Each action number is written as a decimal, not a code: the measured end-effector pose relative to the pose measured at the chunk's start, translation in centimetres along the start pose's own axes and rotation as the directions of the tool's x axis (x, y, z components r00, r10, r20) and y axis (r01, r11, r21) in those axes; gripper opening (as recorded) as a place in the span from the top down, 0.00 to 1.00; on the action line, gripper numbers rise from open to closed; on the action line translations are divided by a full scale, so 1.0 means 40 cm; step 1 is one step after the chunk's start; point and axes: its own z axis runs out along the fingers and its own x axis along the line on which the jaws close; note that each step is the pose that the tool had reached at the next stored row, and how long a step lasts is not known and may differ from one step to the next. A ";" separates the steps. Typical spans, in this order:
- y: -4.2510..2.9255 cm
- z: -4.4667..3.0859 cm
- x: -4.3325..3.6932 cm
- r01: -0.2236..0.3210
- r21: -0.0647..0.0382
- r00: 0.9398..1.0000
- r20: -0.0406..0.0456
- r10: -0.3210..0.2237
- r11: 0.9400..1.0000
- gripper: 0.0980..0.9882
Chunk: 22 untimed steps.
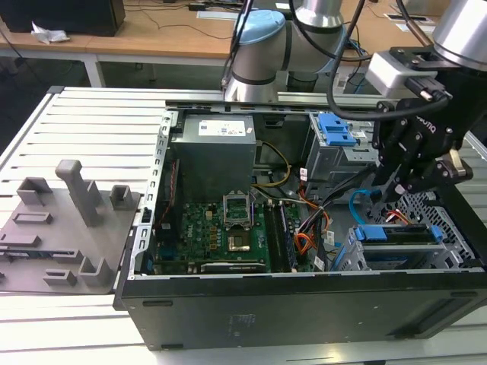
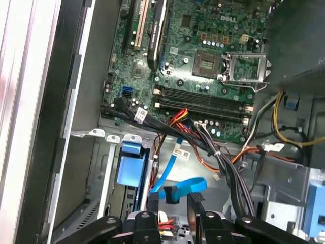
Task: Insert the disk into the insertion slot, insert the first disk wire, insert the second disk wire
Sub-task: 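Insert the second disk wire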
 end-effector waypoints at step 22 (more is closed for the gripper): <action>0.021 0.022 -0.004 0.059 -0.005 0.998 -0.028 -0.059 0.998 0.93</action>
